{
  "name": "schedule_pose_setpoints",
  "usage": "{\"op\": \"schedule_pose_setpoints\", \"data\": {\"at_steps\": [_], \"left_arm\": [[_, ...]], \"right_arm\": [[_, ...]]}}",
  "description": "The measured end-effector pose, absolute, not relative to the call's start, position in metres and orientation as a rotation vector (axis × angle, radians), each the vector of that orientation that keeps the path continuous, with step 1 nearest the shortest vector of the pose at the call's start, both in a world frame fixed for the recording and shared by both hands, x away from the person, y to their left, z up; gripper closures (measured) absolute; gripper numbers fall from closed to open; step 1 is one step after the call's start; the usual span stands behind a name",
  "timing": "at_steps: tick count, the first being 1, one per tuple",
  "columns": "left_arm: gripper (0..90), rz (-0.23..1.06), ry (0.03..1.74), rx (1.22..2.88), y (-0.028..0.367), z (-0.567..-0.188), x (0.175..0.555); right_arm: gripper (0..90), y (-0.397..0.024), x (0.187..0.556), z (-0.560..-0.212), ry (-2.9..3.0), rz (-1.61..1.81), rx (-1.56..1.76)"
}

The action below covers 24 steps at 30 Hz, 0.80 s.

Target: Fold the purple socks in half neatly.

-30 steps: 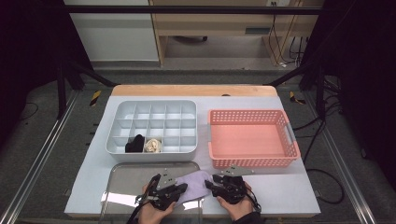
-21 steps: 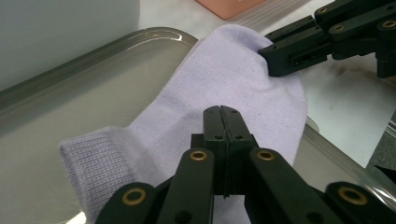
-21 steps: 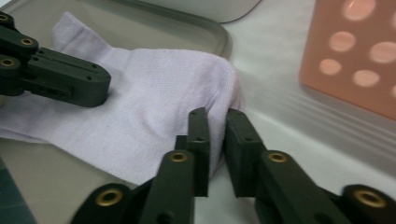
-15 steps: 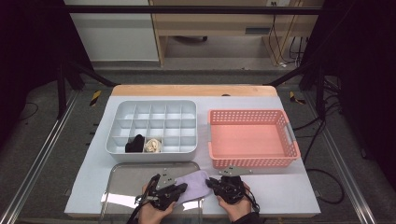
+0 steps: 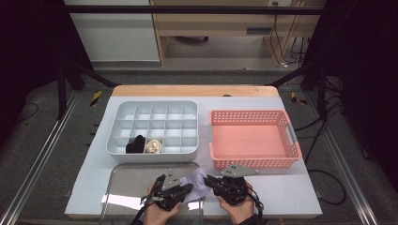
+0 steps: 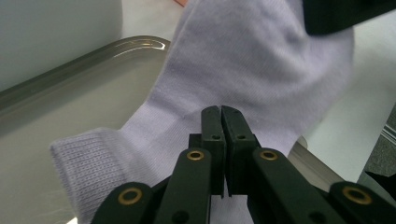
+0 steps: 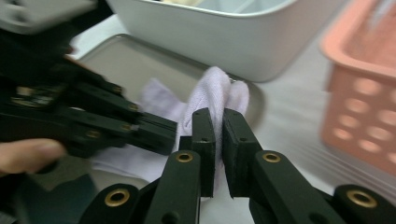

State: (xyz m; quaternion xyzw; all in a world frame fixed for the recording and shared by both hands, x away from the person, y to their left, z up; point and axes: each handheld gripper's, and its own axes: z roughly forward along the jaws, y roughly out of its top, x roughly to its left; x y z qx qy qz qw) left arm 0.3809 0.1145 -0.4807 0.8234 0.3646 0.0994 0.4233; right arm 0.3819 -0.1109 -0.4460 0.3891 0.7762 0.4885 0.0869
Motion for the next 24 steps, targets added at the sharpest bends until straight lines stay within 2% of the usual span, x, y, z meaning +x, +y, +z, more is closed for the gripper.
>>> {"op": "schedule_pose_setpoints", "data": {"at_steps": [7,14,19,24], "left_arm": [[87.3,0.251,0.915,2.016,0.126,-0.47,0.379],[86.8,0.319,0.985,1.936,0.177,-0.454,0.37],[86.2,0.326,1.054,1.913,0.212,-0.46,0.359],[85.8,0.266,1.068,1.953,0.22,-0.473,0.352]], "right_arm": [[85.0,-0.101,0.38,-0.443,2.344,1.446,1.122],[85.1,-0.105,0.38,-0.44,2.331,1.437,1.144],[85.1,-0.103,0.38,-0.44,2.332,1.428,1.148],[85.0,-0.093,0.379,-0.437,2.344,1.419,1.123]]}}
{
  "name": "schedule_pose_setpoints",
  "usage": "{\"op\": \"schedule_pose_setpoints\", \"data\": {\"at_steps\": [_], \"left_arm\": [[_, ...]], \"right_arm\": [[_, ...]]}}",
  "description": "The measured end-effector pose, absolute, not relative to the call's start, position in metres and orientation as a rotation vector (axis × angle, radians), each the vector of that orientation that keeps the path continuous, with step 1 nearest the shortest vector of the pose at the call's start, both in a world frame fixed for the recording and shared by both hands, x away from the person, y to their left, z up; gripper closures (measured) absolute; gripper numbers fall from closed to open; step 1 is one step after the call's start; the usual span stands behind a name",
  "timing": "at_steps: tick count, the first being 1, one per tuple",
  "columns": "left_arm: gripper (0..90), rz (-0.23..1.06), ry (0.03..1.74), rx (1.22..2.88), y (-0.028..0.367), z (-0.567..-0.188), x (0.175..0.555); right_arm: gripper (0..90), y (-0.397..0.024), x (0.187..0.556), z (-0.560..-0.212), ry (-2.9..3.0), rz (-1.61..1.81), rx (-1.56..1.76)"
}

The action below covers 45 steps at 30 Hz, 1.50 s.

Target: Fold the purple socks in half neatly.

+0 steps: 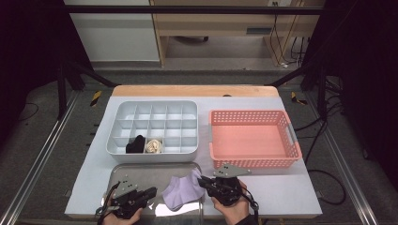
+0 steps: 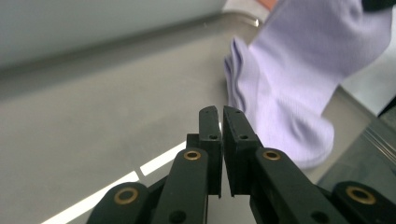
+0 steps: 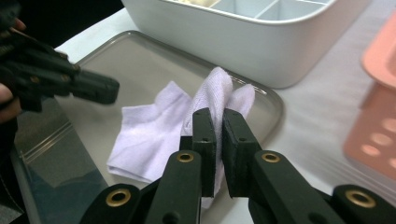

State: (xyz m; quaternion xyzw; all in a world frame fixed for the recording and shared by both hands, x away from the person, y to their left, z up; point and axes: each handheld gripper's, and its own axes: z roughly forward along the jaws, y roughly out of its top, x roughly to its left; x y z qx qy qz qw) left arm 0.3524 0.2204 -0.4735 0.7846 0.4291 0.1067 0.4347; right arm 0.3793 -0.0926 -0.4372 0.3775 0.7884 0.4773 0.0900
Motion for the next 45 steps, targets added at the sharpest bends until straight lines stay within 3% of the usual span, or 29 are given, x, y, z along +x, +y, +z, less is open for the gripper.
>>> {"op": "schedule_pose_setpoints", "data": {"at_steps": [15,25,32,38,45], "left_arm": [[86.7,0.25,1.01,1.999,0.206,-0.481,0.351],[87.0,0.25,1.019,1.997,0.207,-0.481,0.353],[86.3,0.262,1.028,1.983,0.211,-0.48,0.354],[85.0,0.272,1.046,1.945,0.218,-0.476,0.354],[81.5,0.284,1.041,1.911,0.219,-0.47,0.354]], "right_arm": [[84.5,-0.045,0.375,-0.441,2.457,1.404,1.004],[79.7,-0.009,0.37,-0.463,2.579,1.293,0.927],[66.5,-0.015,0.369,-0.458,2.583,1.384,0.913],[68.0,-0.032,0.369,-0.448,2.513,1.437,0.94],[68.9,-0.024,0.37,-0.462,2.553,1.393,0.941]]}}
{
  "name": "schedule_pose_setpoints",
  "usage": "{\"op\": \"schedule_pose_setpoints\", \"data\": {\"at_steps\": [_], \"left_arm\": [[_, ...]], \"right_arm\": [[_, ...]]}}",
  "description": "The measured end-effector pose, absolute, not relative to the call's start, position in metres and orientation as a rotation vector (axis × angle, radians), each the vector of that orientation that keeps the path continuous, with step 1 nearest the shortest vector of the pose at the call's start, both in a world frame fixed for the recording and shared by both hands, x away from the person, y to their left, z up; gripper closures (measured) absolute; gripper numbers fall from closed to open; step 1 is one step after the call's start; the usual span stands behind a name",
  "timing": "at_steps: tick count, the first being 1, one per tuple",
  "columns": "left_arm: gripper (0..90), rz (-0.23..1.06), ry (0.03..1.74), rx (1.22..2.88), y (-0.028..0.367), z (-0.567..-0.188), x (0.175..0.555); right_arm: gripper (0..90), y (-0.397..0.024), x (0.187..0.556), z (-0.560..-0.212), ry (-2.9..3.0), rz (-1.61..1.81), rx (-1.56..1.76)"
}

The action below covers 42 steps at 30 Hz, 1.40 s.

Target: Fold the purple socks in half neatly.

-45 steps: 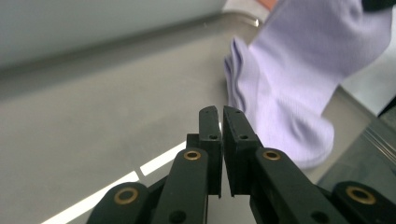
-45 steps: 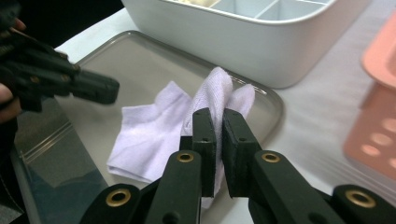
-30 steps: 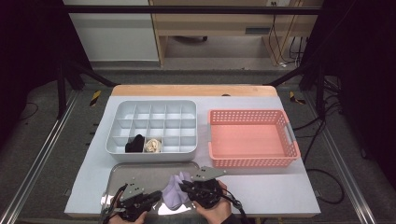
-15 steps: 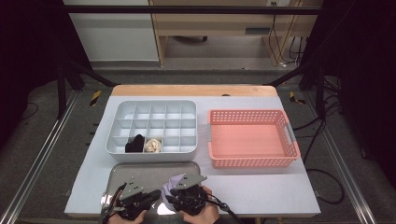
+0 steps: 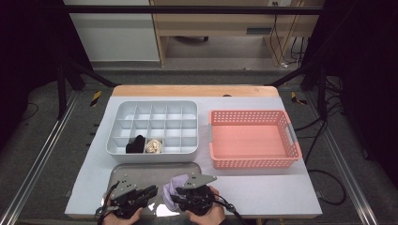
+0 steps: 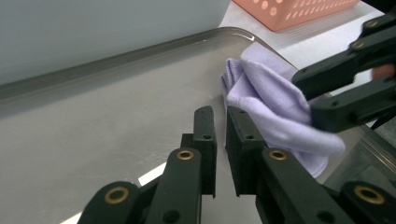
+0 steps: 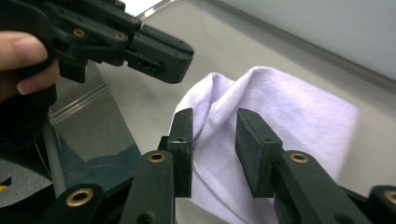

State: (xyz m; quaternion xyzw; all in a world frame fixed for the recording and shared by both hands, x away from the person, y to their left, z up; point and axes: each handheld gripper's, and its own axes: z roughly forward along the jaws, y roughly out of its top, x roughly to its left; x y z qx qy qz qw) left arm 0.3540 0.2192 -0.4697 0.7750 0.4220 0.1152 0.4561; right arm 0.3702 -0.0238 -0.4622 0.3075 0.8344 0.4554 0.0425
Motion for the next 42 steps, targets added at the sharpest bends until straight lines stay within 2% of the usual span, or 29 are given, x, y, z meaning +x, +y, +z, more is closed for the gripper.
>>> {"op": "schedule_pose_setpoints", "data": {"at_steps": [3,5,7,14,22,29,32,35,37,42], "left_arm": [[80.8,0.27,1.027,1.946,0.215,-0.474,0.353],[80.6,0.262,1.02,1.966,0.211,-0.477,0.353],[80.6,0.265,1.015,1.985,0.209,-0.479,0.354],[82.5,0.276,1.01,2.016,0.203,-0.482,0.355],[83.2,0.281,1.032,1.981,0.208,-0.479,0.358],[81.3,0.307,1.026,1.901,0.216,-0.46,0.358],[80.9,0.306,1.002,1.884,0.213,-0.449,0.357],[82.3,0.291,0.972,1.892,0.204,-0.443,0.357],[83.8,0.272,0.95,1.92,0.192,-0.444,0.357],[87.0,0.256,0.945,2.013,0.177,-0.46,0.356]], "right_arm": [[77.5,-0.018,0.371,-0.468,2.569,1.353,0.92],[87.0,-0.017,0.371,-0.471,2.582,1.35,0.912],[88.4,-0.018,0.371,-0.469,2.577,1.359,0.912],[88.6,-0.02,0.368,-0.453,2.578,1.47,0.849],[85.8,-0.009,0.367,-0.475,2.709,1.371,0.837],[69.6,-0.014,0.366,-0.467,2.678,1.405,0.831],[69.9,-0.027,0.367,-0.456,2.617,1.449,0.851],[74.7,-0.041,0.37,-0.45,2.548,1.448,0.9],[79.5,-0.047,0.373,-0.452,2.522,1.407,0.935],[83.7,-0.049,0.374,-0.469,2.539,1.329,0.96]]}}
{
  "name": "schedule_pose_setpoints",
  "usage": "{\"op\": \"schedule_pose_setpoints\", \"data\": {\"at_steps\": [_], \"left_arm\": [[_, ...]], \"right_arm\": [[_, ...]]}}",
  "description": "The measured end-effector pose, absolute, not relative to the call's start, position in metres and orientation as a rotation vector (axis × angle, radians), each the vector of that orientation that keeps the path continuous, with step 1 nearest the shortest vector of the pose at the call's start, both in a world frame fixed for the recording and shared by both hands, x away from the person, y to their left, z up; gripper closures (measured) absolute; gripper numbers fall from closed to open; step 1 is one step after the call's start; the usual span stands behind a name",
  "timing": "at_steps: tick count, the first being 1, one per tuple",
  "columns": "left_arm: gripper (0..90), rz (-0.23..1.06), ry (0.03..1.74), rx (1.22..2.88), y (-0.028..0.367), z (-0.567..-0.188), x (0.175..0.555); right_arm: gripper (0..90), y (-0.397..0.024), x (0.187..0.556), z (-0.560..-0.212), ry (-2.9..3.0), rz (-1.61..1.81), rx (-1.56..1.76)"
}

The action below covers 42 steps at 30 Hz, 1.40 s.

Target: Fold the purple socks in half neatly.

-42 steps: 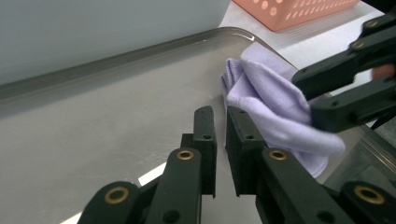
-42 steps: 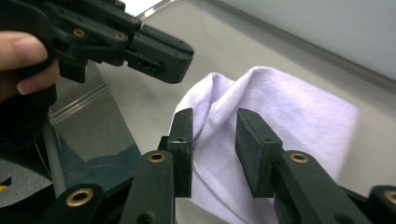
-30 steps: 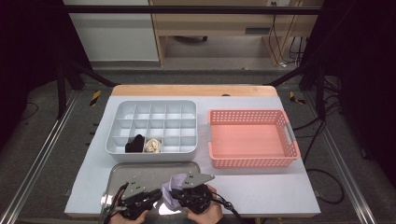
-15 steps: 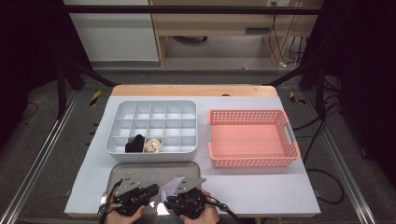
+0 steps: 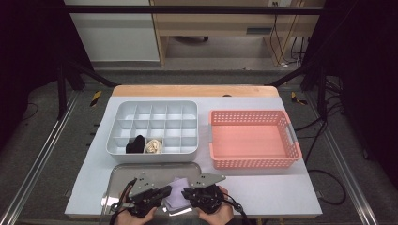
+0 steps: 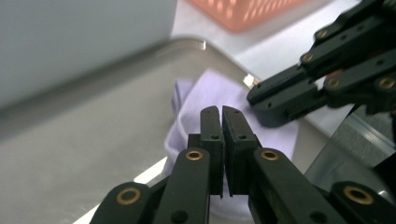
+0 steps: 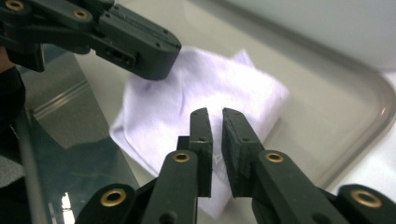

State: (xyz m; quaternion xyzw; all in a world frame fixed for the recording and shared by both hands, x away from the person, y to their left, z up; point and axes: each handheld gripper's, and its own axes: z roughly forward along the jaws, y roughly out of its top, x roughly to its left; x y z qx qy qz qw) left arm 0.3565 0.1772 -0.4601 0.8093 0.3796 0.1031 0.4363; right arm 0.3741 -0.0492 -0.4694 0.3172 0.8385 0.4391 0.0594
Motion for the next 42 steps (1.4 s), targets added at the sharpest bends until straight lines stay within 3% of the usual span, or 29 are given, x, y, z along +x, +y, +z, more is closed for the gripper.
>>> {"op": "schedule_pose_setpoints", "data": {"at_steps": [17,27,36,42], "left_arm": [[89.0,0.278,0.963,2.041,0.172,-0.478,0.364],[85.1,0.331,0.941,1.959,0.169,-0.459,0.368],[87.4,0.311,0.955,2.036,0.143,-0.474,0.378],[88.7,0.286,0.976,2.039,0.143,-0.479,0.378]], "right_arm": [[88.8,-0.043,0.393,-0.479,2.469,1.278,1.034],[81.0,-0.07,0.386,-0.459,2.372,1.366,1.095],[68.2,-0.068,0.382,-0.475,2.412,1.326,1.134],[69.7,-0.064,0.384,-0.482,2.429,1.295,1.152]]}}
